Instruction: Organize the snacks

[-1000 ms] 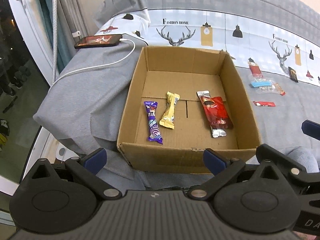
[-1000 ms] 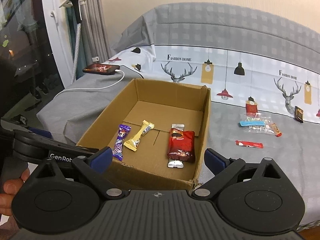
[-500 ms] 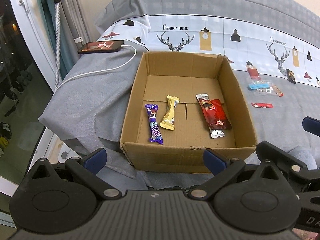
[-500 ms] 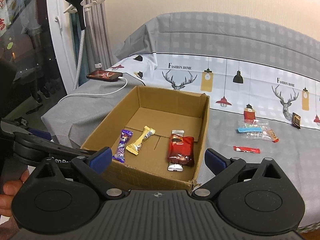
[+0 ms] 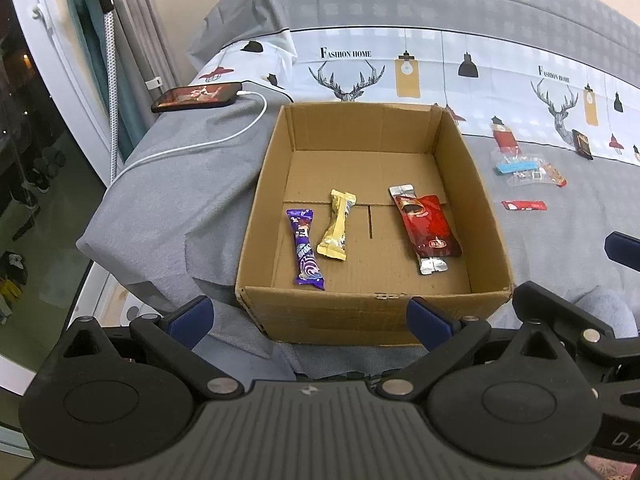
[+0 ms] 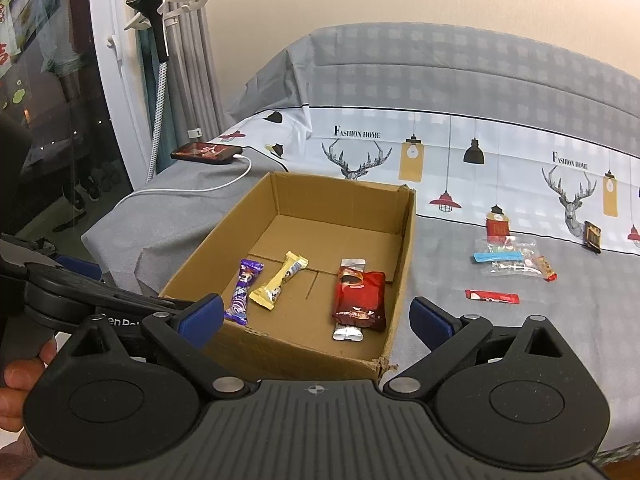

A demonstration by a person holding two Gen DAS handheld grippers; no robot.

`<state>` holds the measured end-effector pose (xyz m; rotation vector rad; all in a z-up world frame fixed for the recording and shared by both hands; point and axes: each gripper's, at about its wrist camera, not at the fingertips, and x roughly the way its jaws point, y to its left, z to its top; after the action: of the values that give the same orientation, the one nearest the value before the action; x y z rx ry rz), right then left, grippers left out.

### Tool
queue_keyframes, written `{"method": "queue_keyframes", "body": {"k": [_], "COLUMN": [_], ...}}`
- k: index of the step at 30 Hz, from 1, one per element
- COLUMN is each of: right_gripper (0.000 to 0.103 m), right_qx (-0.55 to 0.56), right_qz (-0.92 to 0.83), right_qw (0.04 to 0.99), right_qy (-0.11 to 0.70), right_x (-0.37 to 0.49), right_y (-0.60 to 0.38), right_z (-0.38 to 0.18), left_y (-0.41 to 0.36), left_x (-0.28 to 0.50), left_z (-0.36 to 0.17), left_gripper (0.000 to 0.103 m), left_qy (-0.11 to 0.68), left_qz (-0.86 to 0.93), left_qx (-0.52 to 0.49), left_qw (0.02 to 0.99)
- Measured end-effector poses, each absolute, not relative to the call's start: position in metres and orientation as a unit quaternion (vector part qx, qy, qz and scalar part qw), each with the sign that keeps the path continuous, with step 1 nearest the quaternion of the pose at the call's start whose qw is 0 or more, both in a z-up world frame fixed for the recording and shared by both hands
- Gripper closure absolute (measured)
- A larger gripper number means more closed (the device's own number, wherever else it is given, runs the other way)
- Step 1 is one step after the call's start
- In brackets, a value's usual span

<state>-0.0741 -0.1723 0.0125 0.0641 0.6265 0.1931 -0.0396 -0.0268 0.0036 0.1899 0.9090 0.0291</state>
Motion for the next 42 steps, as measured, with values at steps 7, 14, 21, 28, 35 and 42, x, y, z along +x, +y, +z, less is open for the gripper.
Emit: {"method": "queue_keyframes", "body": {"k": [7,14,21,28,35,42], "right_gripper": [0.004,0.004,0.004,0.004,0.004,0.004], "right_qx": [0.042,0.060,0.082,0.116,0.144,0.164], "right_qz": [0.093,0.085,0.071,0.035,-0.037,-0.124], "right_qw": [0.944,0.941,0.937,0.933,0.928,0.919], "right_qy": [0.313,0.323,0.331,0.339,0.341,0.337], "right_x": [-0.070,-0.063,-0.057,-0.052,-0.046,-0.029], "right_y": [-0.178,-0.192,-0.215,-0.253,-0.316,-0.402], "right_z": [0.008,0.000,-0.009,-0.020,-0.033,-0.049], "left_y": [-0.036,-0.052,-0.077,-0.118,-0.179,-0.254], "left_x": [-0.035,-0.026,-0.014,0.006,0.039,0.099], "left_z": [-0.001,-0.006,-0.010,-0.015,-0.015,-0.026], "left_gripper": [0.000,0.000,0.000,0.000,0.000,0.000], "left_qy": [0.445,0.452,0.457,0.469,0.470,0.464], "left_qz": [0.012,0.007,-0.005,-0.036,-0.078,-0.116], "left_qx": [0.106,0.126,0.147,0.167,0.178,0.192], "left_qw": [0.889,0.883,0.877,0.867,0.861,0.857]}}
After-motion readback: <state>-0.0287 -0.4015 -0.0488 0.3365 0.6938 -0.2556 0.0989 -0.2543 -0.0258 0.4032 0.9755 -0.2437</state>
